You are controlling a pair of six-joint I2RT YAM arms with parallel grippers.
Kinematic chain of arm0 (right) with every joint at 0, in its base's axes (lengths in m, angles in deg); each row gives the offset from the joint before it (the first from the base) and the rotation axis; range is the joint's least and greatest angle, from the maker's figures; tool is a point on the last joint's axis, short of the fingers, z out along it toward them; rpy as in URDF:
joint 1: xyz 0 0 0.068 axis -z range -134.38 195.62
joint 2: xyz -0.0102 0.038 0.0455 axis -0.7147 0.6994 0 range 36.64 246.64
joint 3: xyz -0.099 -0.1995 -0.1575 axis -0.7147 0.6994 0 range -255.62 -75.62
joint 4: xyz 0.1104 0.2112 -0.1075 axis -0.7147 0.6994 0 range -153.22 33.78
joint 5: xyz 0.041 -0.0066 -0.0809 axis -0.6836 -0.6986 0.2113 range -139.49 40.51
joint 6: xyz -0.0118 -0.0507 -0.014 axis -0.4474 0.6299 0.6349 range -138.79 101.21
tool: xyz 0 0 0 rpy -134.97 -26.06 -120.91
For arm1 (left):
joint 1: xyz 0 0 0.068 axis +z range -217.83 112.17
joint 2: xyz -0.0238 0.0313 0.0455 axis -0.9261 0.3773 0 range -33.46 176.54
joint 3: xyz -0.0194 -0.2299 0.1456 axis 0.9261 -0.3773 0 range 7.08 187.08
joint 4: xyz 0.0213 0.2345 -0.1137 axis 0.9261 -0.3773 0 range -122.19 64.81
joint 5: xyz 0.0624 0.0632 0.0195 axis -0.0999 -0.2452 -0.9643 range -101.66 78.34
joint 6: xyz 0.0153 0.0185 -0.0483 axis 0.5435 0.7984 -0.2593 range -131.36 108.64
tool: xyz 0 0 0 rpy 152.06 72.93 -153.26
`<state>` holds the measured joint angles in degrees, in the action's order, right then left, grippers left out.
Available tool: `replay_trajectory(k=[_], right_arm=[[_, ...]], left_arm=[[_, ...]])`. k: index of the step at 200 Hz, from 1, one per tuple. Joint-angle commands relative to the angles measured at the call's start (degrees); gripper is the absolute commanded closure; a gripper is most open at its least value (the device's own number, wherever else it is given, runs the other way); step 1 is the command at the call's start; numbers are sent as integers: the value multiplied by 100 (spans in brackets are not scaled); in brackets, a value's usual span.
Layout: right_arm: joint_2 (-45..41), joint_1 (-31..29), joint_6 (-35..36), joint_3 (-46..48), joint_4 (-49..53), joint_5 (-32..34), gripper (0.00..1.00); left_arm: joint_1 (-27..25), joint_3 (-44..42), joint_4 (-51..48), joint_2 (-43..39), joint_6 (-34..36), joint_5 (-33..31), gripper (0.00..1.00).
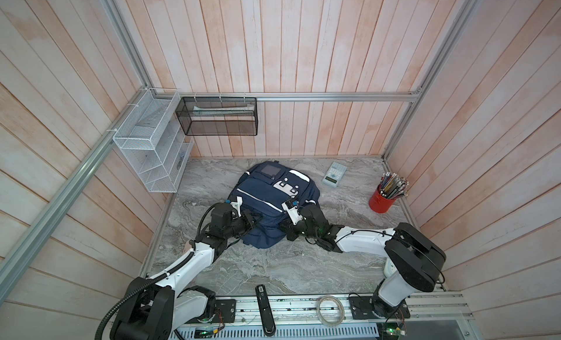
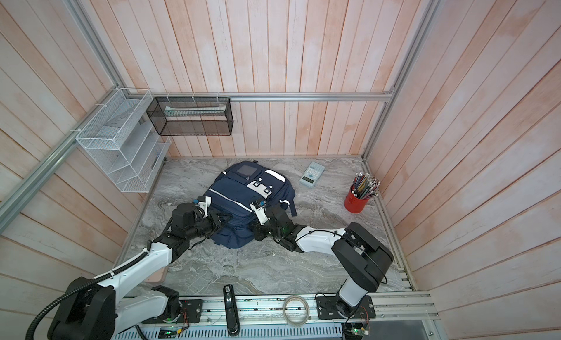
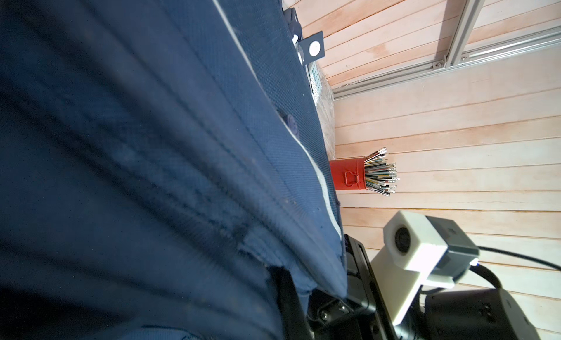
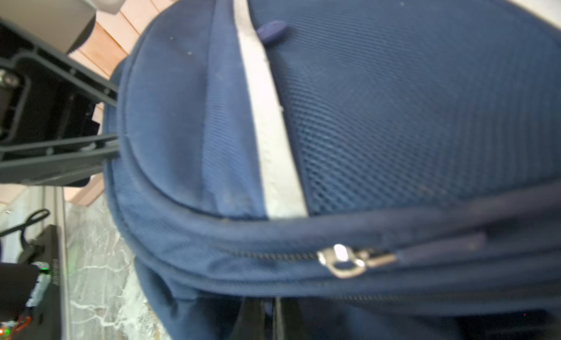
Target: Pack the student bag
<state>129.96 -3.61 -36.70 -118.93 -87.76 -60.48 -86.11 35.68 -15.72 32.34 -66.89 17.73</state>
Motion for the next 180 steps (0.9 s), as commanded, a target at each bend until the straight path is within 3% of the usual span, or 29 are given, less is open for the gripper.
replay_trajectory(k=[1,49,85,112,136,147,159,168,180], right_arm=[[-53,38,49,112,143,606,100],[-569,596,-359,821,411,1251,100],[-455,1421,-714,576,1003,1442,100],[-266,1706,-776,182,1380,1378,100],[-735,1649,-577,419,1197,1436,65],[-1027,1654,-583,618,1049,1532,54],[-1245,1669,-449,683,1066,1517,49],[-1393,1667,-174,668,1097,1151,48],[-1528,1595,110,666,1056,939,48]], left_arm=[[-18,-2,23,-289,193,403,100],[285,14,-269,-533,352,466,100],[319,19,-596,-742,470,423,100],[341,-47,-667,-821,490,436,100],[347,-84,-674,-818,529,509,99],[333,-91,-638,-800,566,556,89],[315,-91,-632,-807,634,602,67],[301,-84,-672,-859,673,603,44],[282,-44,-750,-997,727,603,30]])
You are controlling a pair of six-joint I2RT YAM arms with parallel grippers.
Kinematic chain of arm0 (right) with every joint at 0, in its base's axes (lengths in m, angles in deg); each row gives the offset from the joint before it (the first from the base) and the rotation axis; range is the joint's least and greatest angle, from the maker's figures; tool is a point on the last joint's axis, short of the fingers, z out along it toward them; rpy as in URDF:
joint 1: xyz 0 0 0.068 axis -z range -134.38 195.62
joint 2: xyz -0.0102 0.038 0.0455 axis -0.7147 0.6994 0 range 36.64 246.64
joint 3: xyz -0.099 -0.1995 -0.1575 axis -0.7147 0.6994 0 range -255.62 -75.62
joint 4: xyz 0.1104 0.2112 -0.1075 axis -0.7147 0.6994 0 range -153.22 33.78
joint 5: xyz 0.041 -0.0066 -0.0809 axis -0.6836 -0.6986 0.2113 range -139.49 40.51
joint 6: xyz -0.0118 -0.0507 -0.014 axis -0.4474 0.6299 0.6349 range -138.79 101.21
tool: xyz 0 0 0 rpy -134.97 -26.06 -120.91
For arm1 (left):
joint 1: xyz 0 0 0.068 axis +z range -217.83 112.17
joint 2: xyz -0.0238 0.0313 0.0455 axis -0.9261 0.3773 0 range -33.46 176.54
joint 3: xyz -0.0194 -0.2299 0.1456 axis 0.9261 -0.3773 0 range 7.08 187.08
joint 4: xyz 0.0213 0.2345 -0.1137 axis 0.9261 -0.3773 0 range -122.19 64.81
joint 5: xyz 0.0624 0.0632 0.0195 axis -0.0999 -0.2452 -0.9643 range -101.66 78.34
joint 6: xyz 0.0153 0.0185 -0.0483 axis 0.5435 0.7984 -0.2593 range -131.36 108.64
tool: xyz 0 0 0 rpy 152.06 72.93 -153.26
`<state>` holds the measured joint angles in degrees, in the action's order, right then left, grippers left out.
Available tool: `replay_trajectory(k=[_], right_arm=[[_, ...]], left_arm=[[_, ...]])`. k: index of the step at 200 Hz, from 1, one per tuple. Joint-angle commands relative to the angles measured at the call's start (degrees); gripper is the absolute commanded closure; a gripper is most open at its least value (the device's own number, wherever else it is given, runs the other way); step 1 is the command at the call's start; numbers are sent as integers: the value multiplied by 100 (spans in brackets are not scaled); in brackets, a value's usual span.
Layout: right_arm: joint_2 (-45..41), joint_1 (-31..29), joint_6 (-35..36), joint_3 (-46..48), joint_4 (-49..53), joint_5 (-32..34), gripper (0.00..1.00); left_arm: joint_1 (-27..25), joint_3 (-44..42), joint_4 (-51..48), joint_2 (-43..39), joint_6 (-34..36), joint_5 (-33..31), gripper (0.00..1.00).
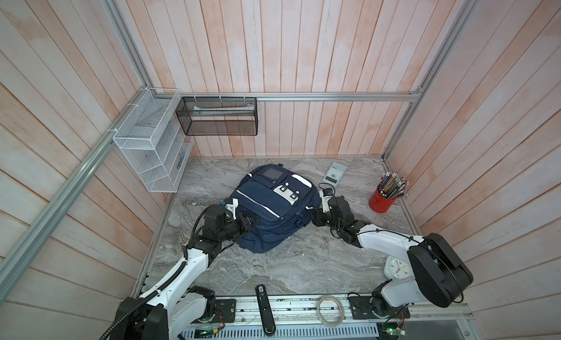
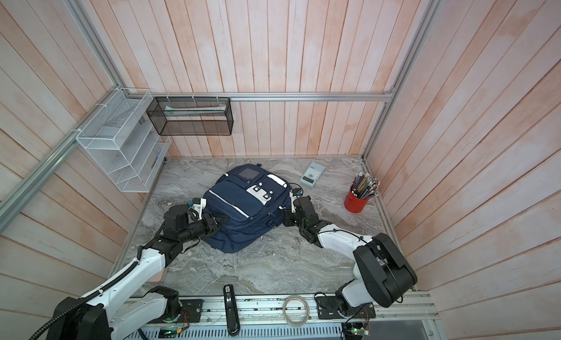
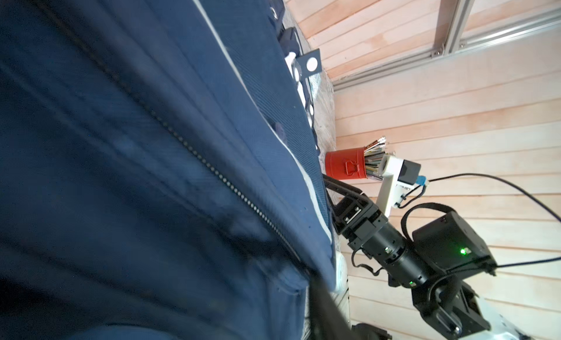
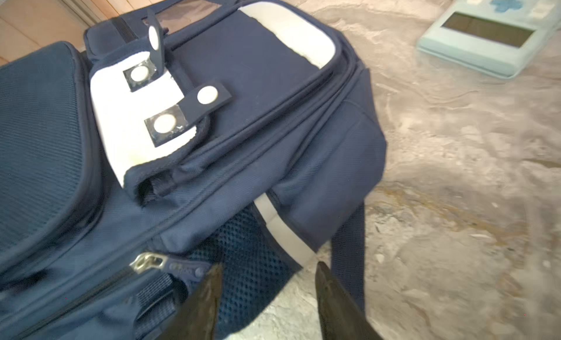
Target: Pack the student bag
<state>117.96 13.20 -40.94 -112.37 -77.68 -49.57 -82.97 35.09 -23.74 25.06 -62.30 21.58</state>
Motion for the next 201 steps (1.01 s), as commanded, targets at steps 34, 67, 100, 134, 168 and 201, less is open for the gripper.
replay_trajectory(k=[34,67,100,134,168,201], right_arm=[[-274,-176,895,-270,-263,-109,48],[497,-194,886,-1136,-224,-1003,49],[1707,-223,780,-2335,361,-1985,51],[2336,-343,512,-2697,841,-3157,65],[1818,-637,138,-2019,394,-3851,67],[1581,-921,171,-1893,566,-4145,66]], left_arm=[[-233,411,-418,-591,462,-91,30],[-974,805,-807,51,610,-986,28],[-689,584,-470,445,585,-1365,30],[-115,661,-589,299,869,-1594,49],[656,809,-473,573,1138,-1279,61],[1205,1083,-121,1275,1263,-934,55]])
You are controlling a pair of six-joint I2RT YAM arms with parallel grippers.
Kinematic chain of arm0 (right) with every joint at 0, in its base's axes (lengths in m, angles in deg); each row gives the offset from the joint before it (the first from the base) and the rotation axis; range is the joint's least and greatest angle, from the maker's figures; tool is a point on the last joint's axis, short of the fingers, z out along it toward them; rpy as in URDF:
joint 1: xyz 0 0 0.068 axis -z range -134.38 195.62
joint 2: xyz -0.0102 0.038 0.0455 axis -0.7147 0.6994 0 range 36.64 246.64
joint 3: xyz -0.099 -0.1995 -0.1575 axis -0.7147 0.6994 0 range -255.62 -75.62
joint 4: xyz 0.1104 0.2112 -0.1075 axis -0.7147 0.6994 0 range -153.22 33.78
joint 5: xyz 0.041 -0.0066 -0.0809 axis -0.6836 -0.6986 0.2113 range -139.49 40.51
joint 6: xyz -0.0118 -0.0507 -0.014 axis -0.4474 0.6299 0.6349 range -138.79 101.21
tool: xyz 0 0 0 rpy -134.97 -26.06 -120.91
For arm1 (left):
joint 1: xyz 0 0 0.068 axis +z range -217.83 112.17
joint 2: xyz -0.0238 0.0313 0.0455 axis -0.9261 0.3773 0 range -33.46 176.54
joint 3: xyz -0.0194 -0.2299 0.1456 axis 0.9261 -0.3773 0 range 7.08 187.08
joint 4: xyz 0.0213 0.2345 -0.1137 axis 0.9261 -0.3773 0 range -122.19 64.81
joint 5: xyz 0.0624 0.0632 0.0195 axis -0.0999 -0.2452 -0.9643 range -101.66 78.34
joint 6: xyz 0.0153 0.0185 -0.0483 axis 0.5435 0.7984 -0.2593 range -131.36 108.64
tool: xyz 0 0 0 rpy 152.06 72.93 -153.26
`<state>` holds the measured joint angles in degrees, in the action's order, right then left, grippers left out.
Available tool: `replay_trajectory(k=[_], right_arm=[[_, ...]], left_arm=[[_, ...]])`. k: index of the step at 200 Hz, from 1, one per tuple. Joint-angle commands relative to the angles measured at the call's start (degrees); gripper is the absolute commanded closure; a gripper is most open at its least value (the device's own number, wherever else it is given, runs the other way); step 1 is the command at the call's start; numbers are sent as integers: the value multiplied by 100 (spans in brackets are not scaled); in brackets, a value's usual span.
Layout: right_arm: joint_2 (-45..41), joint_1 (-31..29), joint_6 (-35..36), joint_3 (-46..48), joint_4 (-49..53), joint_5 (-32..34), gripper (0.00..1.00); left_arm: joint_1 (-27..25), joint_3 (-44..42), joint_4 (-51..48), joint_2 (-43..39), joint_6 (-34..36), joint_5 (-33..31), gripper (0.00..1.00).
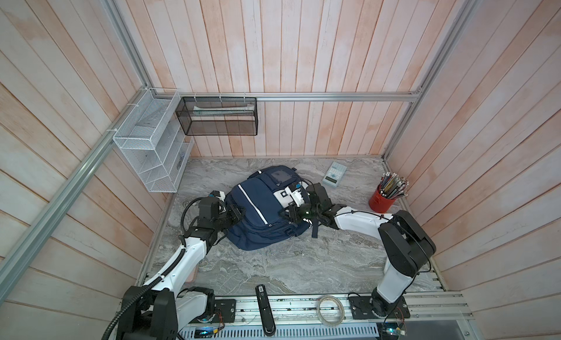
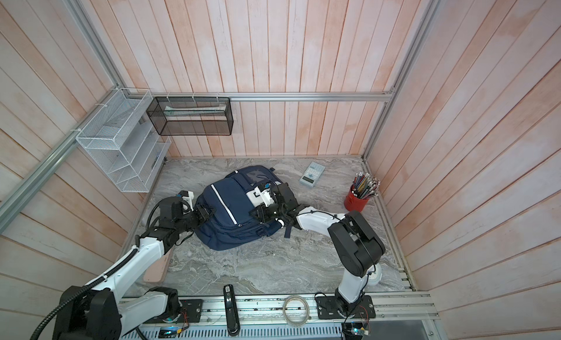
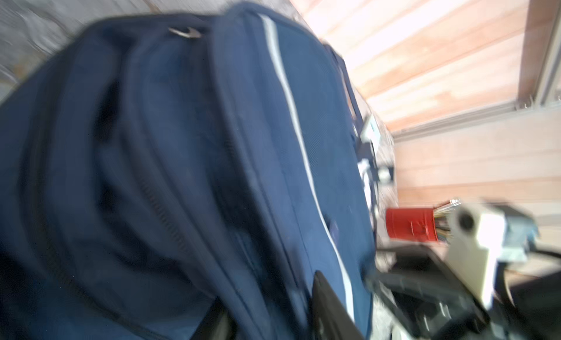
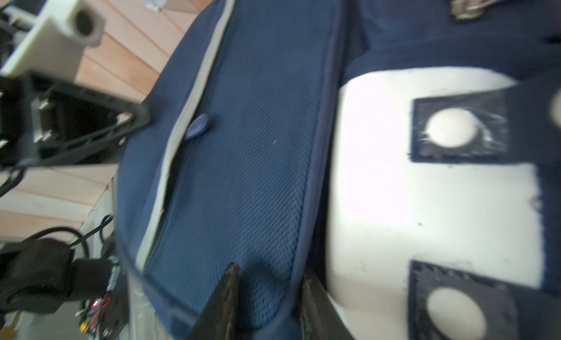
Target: Pack the student bag
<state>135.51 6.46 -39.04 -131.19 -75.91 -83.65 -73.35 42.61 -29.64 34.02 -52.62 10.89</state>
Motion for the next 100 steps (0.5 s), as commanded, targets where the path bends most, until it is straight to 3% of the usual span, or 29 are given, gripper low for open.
replay_trajectory(k=[1,20,48,53,56,78,100], right_arm=[[-179,-258,10,-22,420,-735,66],[-422,-314,425,-163,936,-197,66],[-1117,-321,1165,-29,1177,2093,53],[-1203,-337,1285,55,1053,2436,12],[-1235,-337,1415,100,964,2570,3],[-1218,-468,2744,-172,1047,3296,2],[-1014,-835,3940,-234,614,3681,5]], left_arm=[[253,349,475,397,303,127,55],[431,630,434,661,436,81,43],[510,928,-107,434,766,-502,19],[516,925,-218,311,813,-678,16],[510,915,-278,237,842,-768,14],[485,705,-566,-349,818,-935,13],[320,187,-516,-920,556,-331,25]])
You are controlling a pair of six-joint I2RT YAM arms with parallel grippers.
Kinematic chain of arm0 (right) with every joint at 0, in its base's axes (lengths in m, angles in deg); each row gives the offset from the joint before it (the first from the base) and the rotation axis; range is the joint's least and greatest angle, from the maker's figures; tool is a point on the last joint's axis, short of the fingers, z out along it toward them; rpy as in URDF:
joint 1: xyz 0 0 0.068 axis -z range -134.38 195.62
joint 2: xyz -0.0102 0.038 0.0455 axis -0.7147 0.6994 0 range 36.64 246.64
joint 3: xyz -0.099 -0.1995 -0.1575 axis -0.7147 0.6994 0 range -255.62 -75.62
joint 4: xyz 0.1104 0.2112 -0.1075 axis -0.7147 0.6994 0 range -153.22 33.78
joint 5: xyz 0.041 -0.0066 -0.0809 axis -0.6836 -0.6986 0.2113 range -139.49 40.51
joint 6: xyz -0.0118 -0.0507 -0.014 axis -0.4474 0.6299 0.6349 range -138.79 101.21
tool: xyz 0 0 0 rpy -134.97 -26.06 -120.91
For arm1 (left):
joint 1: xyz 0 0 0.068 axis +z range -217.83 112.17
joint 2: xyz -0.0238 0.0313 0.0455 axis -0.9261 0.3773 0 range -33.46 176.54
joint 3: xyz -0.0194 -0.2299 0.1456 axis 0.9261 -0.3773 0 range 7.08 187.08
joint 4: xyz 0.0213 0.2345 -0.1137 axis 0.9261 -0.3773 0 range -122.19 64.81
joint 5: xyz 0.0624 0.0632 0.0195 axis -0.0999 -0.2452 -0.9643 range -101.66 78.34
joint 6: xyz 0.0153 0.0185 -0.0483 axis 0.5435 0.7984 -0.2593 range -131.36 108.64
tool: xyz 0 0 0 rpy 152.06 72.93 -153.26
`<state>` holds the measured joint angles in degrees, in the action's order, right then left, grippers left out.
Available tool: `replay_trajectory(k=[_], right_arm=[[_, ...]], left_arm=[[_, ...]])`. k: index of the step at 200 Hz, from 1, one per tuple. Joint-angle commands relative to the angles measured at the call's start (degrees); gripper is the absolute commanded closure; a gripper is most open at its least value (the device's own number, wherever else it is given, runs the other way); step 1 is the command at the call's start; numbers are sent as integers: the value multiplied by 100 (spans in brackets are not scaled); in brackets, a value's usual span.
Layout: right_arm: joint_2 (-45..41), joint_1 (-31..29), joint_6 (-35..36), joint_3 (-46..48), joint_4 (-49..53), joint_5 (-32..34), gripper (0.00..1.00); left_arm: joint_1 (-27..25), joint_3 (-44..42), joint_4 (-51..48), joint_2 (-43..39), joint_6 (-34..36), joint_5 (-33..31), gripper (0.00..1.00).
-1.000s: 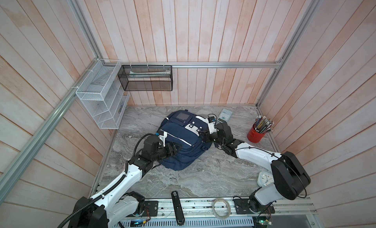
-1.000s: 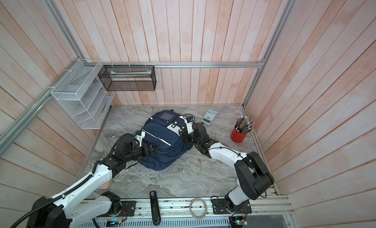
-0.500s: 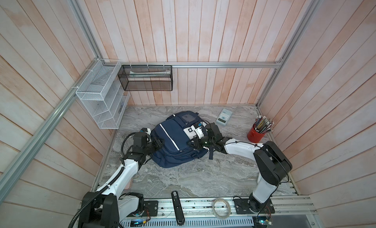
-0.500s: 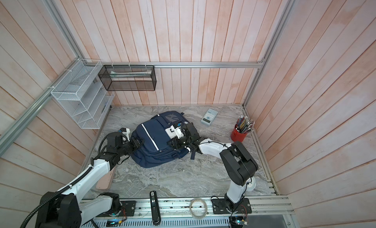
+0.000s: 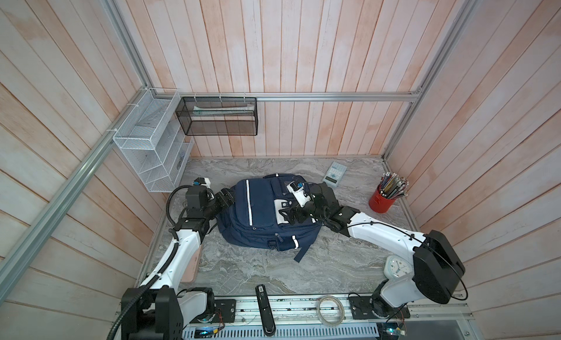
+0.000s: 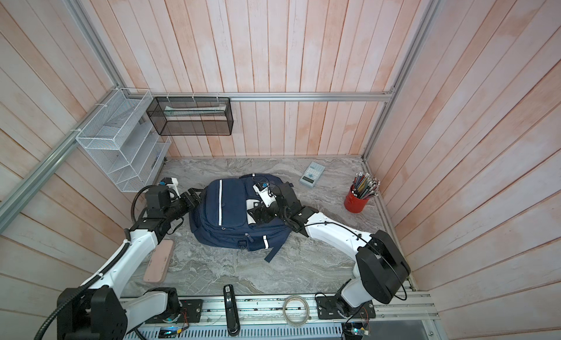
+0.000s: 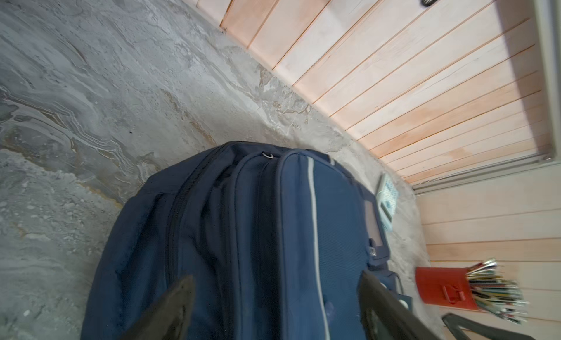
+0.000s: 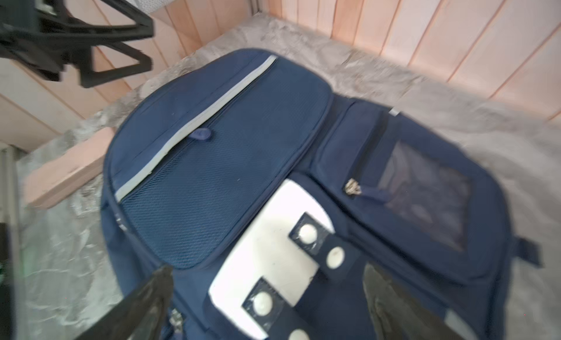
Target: Pack the student bag
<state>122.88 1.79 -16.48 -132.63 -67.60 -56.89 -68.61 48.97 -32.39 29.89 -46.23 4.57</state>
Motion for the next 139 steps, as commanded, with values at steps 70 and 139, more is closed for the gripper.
replay_trajectory(k=[70,139], right_arm=[[953,-1127,3373,-370,-66,673,24],[1270,-1295,3485,-165,-1262,836,38]], left_arm=[[-513,-1408,-528,-1417,-283,1256,39],[-513,-1553,-115,-1348,-466,1537,48]])
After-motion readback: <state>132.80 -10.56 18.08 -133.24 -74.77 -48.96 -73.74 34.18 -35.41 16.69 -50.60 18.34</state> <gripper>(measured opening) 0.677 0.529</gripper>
